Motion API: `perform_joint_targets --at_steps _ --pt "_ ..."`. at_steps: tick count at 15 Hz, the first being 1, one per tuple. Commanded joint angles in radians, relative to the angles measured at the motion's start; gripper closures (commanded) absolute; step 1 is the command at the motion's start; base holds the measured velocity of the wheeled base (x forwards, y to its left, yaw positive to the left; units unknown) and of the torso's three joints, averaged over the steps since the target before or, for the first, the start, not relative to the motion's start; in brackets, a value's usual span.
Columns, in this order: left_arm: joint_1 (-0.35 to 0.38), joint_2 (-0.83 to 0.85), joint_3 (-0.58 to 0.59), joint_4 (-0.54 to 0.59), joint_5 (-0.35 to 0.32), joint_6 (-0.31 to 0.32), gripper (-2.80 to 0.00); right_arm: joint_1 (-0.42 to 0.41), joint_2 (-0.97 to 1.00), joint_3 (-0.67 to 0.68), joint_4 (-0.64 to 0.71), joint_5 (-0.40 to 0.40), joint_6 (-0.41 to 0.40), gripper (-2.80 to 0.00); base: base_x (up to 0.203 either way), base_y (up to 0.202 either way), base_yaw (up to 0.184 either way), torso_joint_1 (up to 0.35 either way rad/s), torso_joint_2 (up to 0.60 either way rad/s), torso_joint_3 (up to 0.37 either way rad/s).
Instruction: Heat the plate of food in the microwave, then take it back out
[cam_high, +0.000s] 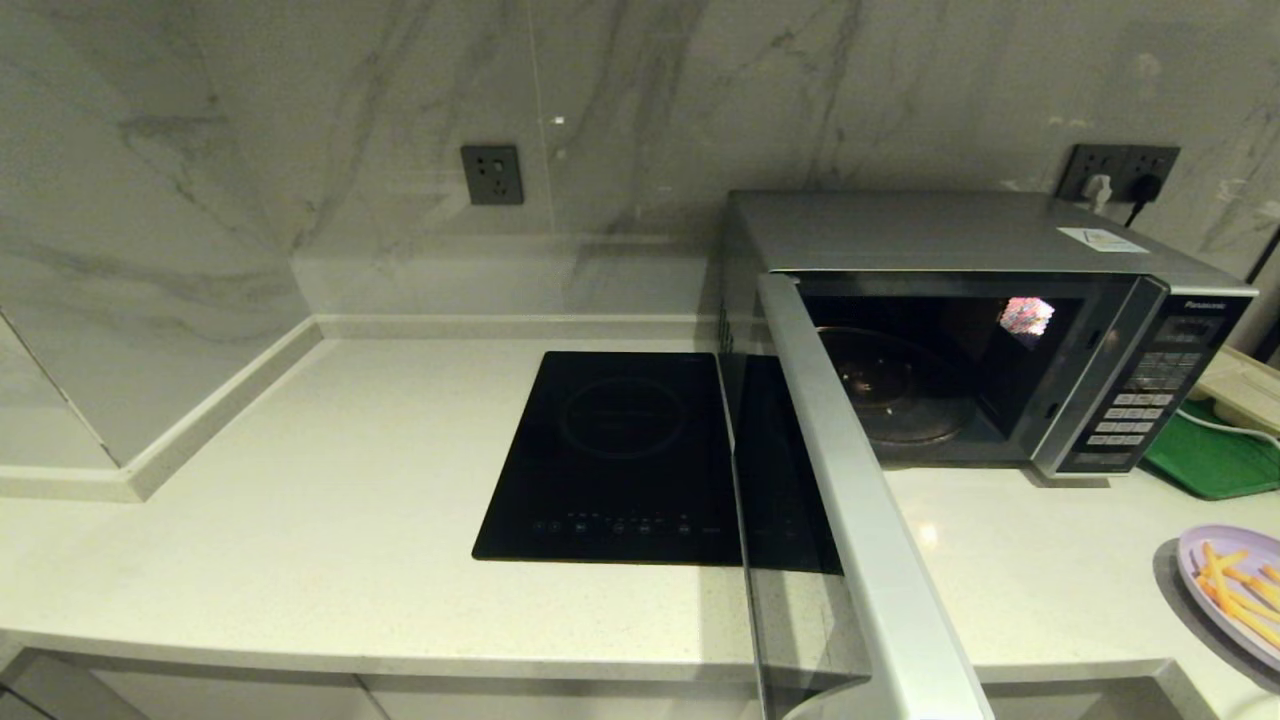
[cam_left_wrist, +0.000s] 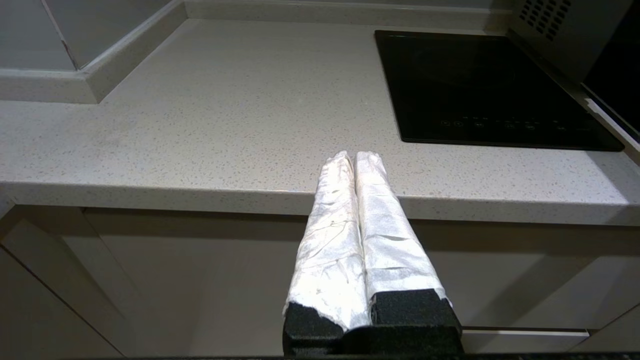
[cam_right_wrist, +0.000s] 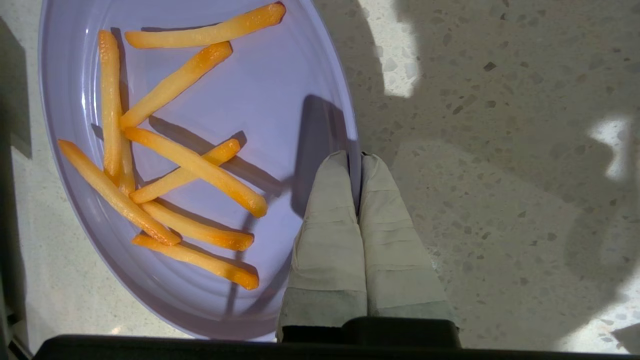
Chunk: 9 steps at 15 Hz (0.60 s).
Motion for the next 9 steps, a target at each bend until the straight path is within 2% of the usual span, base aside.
perform_joint_targets --at_steps 1,3,4,9 --pt "0.0 0.0 0.0 -0.001 0.0 -0.001 0.0 0.0 0.022 -0.006 -0.001 0.001 0.0 0.0 0.0 0.0 0.0 0.0 0.0 0.0" --pt "0.0 0.0 0.0 -0.001 0.0 -0.001 0.0 0.0 0.031 -0.006 -0.001 -0.001 -0.023 0.0 0.0 0.0 0.0 0.0 0.0 0.0" --pt "0.0 0.0 0.0 -0.001 0.0 -0.001 0.0 0.0 0.03 -0.006 -0.001 0.0 -0.028 -2.8 0.0 0.0 0.0 0.0 0.0 0.0" --pt "0.0 0.0 0.0 -0.001 0.0 -0.001 0.0 -0.019 0.001 0.002 0.0 0.005 -0.028 -2.8 0.0 0.0 0.0 0.0 0.0 0.0"
